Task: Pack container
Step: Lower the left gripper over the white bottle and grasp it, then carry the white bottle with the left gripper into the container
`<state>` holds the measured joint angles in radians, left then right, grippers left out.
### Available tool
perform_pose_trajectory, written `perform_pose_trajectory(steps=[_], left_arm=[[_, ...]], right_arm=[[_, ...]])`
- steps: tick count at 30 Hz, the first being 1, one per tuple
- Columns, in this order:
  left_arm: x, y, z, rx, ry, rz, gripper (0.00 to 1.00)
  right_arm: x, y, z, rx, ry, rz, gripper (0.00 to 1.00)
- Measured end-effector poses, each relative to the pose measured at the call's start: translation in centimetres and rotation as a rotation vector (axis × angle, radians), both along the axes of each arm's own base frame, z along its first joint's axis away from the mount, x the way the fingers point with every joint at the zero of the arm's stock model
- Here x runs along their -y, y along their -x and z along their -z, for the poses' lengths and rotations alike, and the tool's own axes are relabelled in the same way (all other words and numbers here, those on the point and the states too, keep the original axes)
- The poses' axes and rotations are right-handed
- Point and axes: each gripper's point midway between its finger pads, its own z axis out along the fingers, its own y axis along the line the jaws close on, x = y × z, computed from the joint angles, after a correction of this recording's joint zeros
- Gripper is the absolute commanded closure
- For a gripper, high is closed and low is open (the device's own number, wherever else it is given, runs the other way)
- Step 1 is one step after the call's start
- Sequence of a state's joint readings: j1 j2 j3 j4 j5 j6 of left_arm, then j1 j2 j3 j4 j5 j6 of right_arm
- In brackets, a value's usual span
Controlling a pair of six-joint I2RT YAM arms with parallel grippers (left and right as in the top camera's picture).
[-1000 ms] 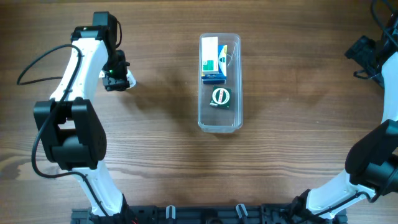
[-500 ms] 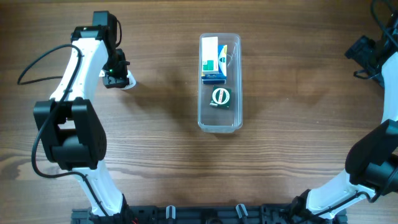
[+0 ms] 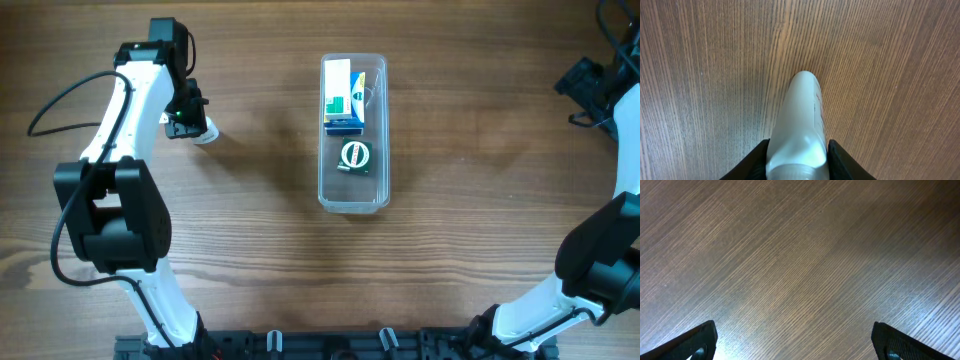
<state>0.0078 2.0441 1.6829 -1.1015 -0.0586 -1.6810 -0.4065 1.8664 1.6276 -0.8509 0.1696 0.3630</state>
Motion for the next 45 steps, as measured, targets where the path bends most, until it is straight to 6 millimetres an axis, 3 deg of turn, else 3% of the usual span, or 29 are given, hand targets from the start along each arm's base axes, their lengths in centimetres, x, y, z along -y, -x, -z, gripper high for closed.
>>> perform_pose_trajectory(steps=[8, 21, 25, 29, 31, 34, 36, 41, 45], left_arm=[[0.1, -0.1, 0.0, 0.005, 0.008, 0.001, 0.78], [0.4, 0.2, -0.5, -0.002, 0.009, 0.105, 0.79], [0.4, 0.1, -3.4, 0.067, 0.001, 0.138, 0.79], [1.2, 0.4, -8.4, 0.190, 0.007, 0.222, 0.80], [2.5, 0.7, -10.4, 0.242, 0.016, 0.294, 0.80], [6.5, 1.5, -12.7, 0.303, 0.031, 0.452, 0.80], [10.1, 2.3, -13.7, 0.331, 0.043, 0.583, 0.79], [17.1, 4.8, -14.5, 0.351, 0.071, 0.825, 0.79], [21.3, 6.9, -14.5, 0.351, 0.088, 0.960, 0.79]], right_arm=[[0.0, 0.0, 0.0, 0.000, 0.000, 0.000, 0.00], [0.0, 0.0, 0.0, 0.000, 0.000, 0.000, 0.00], [0.0, 0.0, 0.0, 0.000, 0.000, 0.000, 0.00], [0.0, 0.0, 0.0, 0.000, 0.000, 0.000, 0.00], [0.0, 0.0, 0.0, 0.000, 0.000, -0.001, 0.00], [0.0, 0.0, 0.0, 0.000, 0.000, 0.000, 0.00], [0.0, 0.0, 0.0, 0.000, 0.000, 0.000, 0.00], [0.0, 0.0, 0.0, 0.000, 0.000, 0.000, 0.00], [0.0, 0.0, 0.0, 0.000, 0.000, 0.000, 0.00]])
